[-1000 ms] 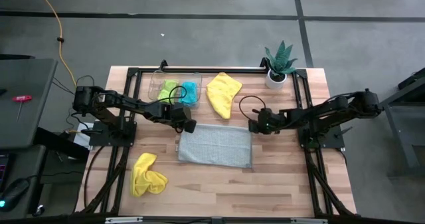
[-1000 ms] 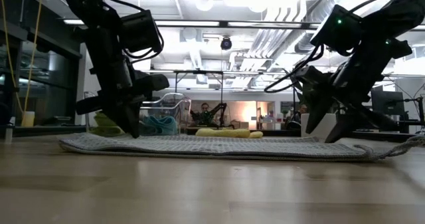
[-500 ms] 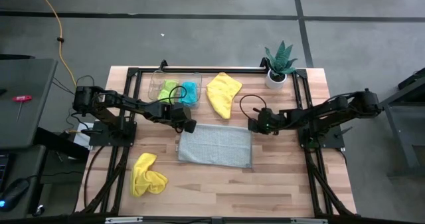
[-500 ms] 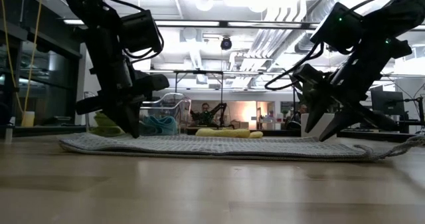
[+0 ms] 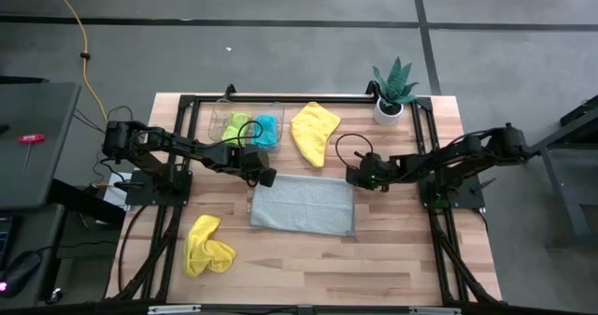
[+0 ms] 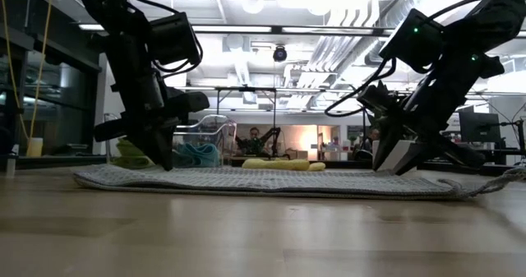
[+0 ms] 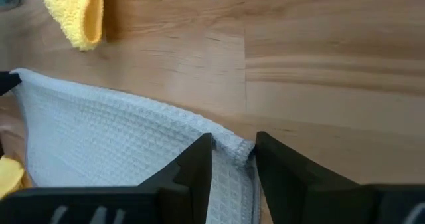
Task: Fold microfiber towels
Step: Fold the gray towel
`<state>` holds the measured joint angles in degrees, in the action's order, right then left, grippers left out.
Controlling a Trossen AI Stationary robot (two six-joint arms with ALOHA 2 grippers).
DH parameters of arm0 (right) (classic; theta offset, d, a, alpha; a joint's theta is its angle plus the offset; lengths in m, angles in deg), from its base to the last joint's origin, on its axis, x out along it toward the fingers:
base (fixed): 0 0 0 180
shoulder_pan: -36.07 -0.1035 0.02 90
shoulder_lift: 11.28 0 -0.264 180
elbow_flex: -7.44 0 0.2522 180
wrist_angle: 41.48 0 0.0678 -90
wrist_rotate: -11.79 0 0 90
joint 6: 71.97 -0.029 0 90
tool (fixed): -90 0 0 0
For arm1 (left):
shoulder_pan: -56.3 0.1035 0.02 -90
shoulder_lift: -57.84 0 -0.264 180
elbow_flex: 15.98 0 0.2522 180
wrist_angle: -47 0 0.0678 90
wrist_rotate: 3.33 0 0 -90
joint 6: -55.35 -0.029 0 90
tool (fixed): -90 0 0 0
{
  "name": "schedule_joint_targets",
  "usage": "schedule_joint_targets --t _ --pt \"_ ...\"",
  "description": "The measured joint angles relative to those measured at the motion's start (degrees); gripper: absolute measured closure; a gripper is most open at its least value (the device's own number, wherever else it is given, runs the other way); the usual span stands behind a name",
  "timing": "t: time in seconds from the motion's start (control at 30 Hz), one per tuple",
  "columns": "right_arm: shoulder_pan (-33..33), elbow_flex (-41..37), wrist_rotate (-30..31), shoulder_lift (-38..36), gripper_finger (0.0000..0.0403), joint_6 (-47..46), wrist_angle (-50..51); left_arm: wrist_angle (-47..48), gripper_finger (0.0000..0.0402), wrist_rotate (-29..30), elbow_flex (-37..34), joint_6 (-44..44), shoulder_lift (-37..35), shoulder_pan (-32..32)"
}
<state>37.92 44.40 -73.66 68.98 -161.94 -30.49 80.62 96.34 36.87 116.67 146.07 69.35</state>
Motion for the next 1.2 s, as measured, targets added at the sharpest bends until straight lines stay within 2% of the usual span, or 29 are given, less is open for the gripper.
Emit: schedule_joint_targets --t 0.13,0.27,0.33,0.73,0.97,1.2 --pt "0.0 0.0 -0.02 -0.09 0.0315 0.9 0.55 -0.01 0.0398 -0.02 0.0 -0.2 0.0 0.0" --pt "-0.02 -0.07 0.55 -0.33 0.0377 3.35 1.22 -0.04 0.0399 0.0 0.0 -1.88 -0.07 0.02" --pt "-0.02 -0.1 1.0 -0.93 0.0395 6.17 1.32 -0.04 0.0398 0.4 0.0 -1.96 -0.49 0.02" --pt "-0.04 4.61 2.46 -4.55 0.0402 15.49 7.92 -0.19 0.0399 6.05 0.04 -11.94 -5.48 -1.78" --pt "-3.03 8.38 4.39 -4.62 0.0402 21.44 11.46 0.98 0.0399 12.2 0.04 -12.49 -10.29 -7.84" --pt "-9.57 12.12 7.92 -4.7 0.0402 21.71 18.67 5.0 0.0399 16.17 0.04 -10.8 -11.47 -14.44"
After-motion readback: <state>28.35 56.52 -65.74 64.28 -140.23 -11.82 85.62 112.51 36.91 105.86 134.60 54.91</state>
